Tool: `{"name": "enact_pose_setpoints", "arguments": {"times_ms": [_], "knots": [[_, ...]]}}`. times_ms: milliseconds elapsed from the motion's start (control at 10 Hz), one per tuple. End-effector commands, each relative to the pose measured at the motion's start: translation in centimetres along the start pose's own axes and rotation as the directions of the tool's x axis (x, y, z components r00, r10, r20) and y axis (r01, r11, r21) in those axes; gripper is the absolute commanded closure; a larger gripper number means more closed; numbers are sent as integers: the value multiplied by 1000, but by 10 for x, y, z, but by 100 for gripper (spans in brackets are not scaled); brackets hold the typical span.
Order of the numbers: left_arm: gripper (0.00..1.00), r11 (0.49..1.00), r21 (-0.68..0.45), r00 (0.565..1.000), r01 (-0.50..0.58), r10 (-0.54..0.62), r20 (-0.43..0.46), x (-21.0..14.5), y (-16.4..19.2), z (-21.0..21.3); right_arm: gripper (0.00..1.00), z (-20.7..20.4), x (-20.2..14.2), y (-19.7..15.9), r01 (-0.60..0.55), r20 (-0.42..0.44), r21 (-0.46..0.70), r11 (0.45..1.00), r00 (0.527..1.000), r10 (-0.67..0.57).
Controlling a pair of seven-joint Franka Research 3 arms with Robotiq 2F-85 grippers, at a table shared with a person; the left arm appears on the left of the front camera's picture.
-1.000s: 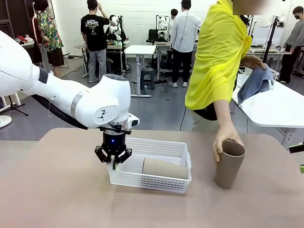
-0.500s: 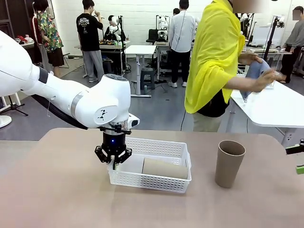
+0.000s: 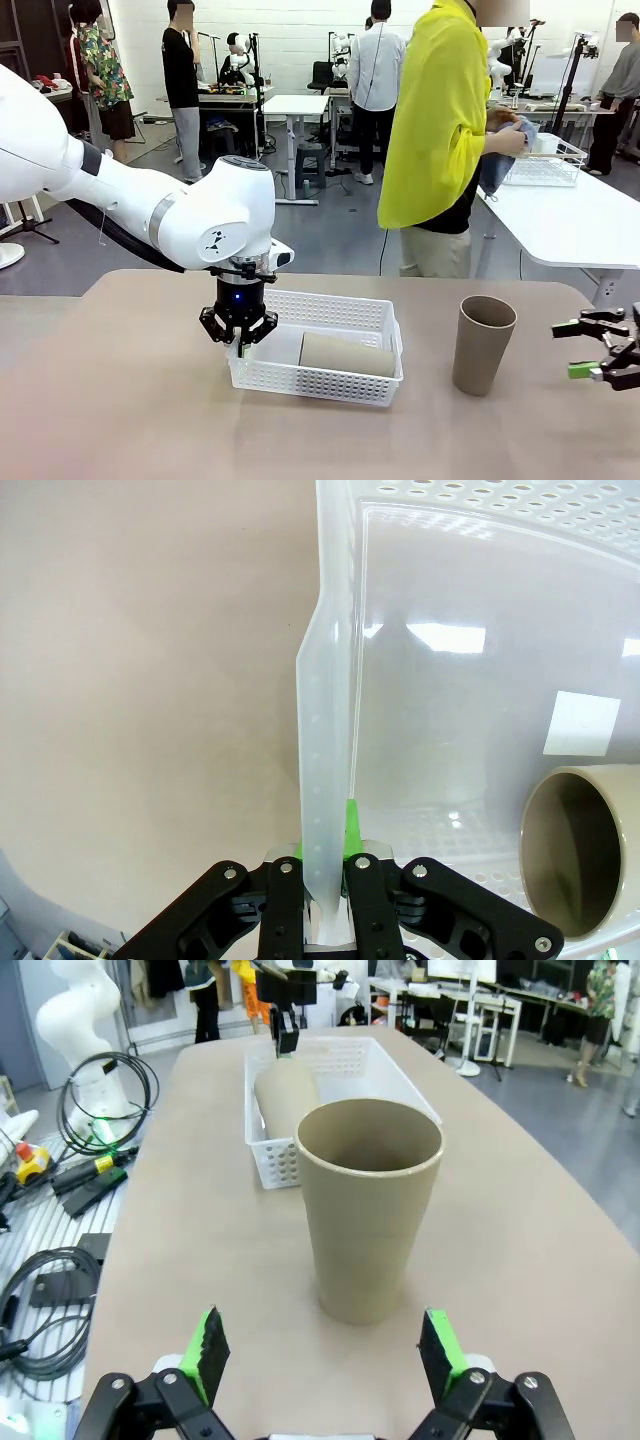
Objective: Clean and organize the cups into the basket.
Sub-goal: Pick up the Reusable plastic cup from the right side of the table and stack it inside the Organizing basket in the center of the table.
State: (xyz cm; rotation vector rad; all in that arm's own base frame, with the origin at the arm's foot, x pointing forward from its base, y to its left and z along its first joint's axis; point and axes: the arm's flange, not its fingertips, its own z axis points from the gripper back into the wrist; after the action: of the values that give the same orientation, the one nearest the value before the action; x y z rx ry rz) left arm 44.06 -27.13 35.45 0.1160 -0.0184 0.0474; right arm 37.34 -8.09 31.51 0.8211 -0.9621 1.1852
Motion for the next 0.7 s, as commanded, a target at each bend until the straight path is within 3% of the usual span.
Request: {"name": "enact_pose_setpoints", "arguments": {"times_ms": [0, 200, 400, 500, 600], "knots": [[100, 1000, 9, 1000, 8, -8, -7, -1, 2, -4, 0, -24, -2, -19, -1, 8, 11, 1000, 1000, 1], [100, 1000, 9, 1000, 8, -8, -7, -1, 2, -4, 0, -44, -2, -33, 25, 5, 13, 1000, 1000, -25], [100, 1000, 9, 1000, 8, -8, -7, -1, 2, -4, 0, -36, -2, -35, 61, -6, -42, 997, 998, -61], [100, 1000, 9, 1000, 8, -8, -7, -1, 2, -4, 0, -41, -2, -26, 19, 2, 35, 999, 1000, -19], [100, 1000, 9, 1000, 8, -8, -7, -1, 2, -4, 0, -41, -2, -26, 19, 2, 35, 999, 1000, -19]]}}
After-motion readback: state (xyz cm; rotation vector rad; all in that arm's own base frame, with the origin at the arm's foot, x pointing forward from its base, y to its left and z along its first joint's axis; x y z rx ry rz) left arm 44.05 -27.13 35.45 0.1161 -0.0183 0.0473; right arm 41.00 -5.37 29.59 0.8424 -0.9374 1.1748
